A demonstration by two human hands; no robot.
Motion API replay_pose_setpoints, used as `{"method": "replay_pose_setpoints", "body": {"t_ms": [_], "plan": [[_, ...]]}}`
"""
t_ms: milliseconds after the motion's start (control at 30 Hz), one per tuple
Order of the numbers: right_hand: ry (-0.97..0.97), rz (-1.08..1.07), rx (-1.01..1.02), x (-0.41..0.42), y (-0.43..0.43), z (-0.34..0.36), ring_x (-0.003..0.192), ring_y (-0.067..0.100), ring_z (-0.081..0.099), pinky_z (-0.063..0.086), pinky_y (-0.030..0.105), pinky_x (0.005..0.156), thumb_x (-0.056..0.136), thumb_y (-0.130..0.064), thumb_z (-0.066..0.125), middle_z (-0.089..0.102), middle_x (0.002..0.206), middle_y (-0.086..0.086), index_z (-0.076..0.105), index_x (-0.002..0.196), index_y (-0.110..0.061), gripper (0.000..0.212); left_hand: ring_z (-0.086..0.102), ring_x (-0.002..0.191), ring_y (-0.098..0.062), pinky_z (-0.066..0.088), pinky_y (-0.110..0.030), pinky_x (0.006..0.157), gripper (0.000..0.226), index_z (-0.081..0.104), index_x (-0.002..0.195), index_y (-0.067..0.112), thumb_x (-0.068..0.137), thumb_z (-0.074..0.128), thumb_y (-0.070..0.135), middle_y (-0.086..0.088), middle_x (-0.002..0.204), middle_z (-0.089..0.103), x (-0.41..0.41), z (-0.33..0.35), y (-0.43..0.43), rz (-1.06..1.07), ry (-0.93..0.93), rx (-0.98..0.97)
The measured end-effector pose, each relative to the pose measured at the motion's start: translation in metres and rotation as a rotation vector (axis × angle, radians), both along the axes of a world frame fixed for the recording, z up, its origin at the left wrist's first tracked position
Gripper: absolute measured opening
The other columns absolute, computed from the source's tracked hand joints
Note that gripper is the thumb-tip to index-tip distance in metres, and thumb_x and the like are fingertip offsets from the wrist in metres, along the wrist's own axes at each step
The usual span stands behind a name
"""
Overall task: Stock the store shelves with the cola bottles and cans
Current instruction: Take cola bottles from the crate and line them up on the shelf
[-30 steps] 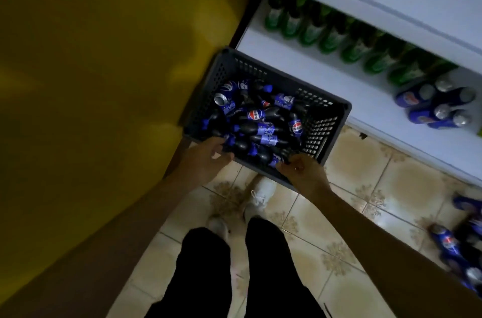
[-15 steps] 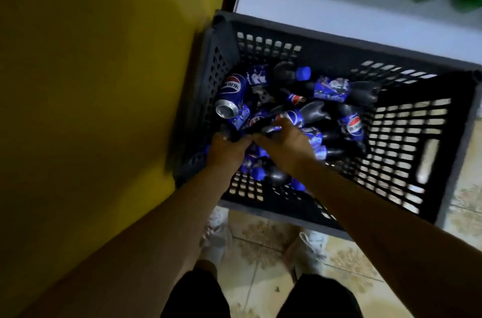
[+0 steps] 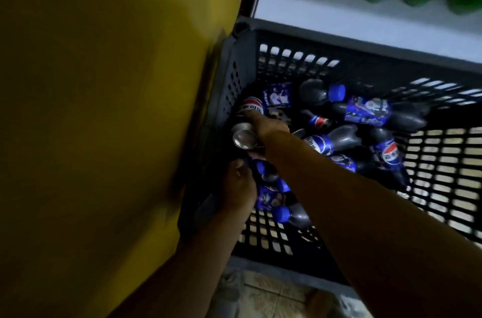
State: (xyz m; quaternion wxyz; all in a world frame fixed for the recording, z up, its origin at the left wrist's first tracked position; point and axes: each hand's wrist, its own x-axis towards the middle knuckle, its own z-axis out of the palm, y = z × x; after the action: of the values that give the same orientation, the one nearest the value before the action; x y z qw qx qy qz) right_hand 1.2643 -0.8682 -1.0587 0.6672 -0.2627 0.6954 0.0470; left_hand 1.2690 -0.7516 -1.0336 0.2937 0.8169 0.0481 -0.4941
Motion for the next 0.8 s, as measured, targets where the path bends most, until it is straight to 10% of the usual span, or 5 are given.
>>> {"method": "replay_pose_setpoints", "body": {"t_ms": [167,400,567,700,800], "plan": [[-0.103,-0.151,0.085,-0.072,0.017,0.121,0.070,0.026,0.071,0.056,0.032,0.053,0.071,-0.048,0.078,0.071,0.090,0.014,0.062,0.097,-0.010,0.048,0.055,0.101,-0.031,0.049,-0.026,0.079,0.038,0.052,0.117,0.008,0.104,0.025,0.032,-0.017,0.111,0.056,-0.003,0.108,-0.012,0.195,0.298,0.054],[-0.114,-0.134,-0.130,-0.159,0.068,0.360,0.061,0.017,0.068,0.048,0.022,0.045,0.080,-0.041,0.072,0.073,0.081,0.005,0.067,0.092,-0.018,0.027,0.067,0.103,-0.026,0.053,-0.043,0.088,0.088,0.064,0.118,0.017,0.060,0.051,0.082,-0.009,0.113,0.070,-0.033,0.302,-0.032,0.034,0.505,-0.135],[-0.025,-0.133,-0.336,-0.207,0.112,0.467,0.088,0.029,0.069,0.056,0.046,0.077,0.083,-0.042,0.070,0.071,0.094,0.006,0.064,0.094,-0.025,0.021,0.071,0.086,-0.026,0.058,-0.039,0.074,0.076,0.063,0.120,0.011,0.057,0.084,0.048,-0.011,0.100,0.072,-0.085,0.416,-0.025,-0.253,0.447,-0.126],[-0.051,-0.271,-0.396,-0.245,0.147,0.524,0.088,0.022,0.070,0.057,0.037,0.076,0.083,-0.042,0.071,0.071,0.097,0.004,0.066,0.108,-0.019,0.035,0.072,0.068,-0.012,0.055,-0.025,0.052,0.036,0.063,0.102,0.022,0.073,0.081,0.033,0.000,0.093,0.072,-0.119,0.474,-0.009,-0.434,0.398,-0.168],[-0.087,-0.355,-0.420,-0.272,0.177,0.554,0.080,0.008,0.069,0.053,0.022,0.065,0.086,-0.042,0.068,0.071,0.093,0.001,0.064,0.107,-0.024,0.028,0.071,0.080,-0.013,0.058,-0.029,0.061,0.043,0.059,0.106,0.024,0.070,0.082,0.032,0.002,0.103,0.069,-0.148,0.511,-0.001,-0.590,0.329,-0.228]]}}
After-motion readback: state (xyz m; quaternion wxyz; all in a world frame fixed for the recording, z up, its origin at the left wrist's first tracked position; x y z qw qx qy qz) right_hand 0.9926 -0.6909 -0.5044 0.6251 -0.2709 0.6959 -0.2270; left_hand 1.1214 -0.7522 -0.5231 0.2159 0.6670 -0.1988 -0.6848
